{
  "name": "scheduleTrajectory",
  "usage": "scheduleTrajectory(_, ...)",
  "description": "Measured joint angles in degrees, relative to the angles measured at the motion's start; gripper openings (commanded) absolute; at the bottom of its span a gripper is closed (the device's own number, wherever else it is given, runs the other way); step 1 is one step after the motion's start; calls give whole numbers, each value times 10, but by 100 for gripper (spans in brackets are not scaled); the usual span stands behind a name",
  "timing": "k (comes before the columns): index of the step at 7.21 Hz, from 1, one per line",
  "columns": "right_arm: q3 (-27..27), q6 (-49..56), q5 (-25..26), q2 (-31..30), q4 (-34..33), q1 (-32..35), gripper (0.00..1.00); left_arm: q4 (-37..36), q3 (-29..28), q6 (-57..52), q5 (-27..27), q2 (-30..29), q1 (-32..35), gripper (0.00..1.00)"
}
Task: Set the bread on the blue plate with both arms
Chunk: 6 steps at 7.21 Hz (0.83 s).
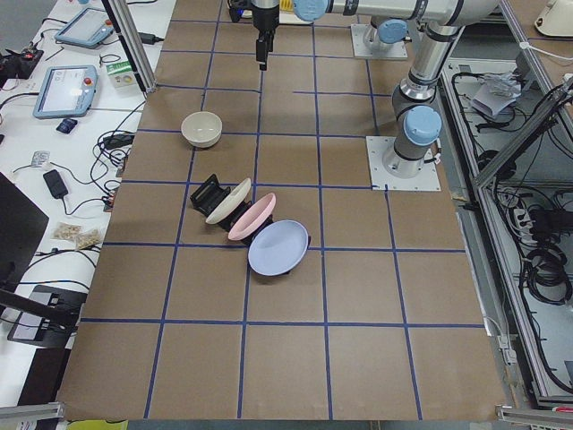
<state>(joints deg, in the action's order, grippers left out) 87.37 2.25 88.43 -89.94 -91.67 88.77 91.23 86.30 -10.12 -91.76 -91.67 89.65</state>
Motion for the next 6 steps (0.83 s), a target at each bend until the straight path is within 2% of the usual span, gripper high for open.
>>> scheduleTrajectory(6,3,0,6,2,-4,0,100,2,1,0,-3,3,-2,100)
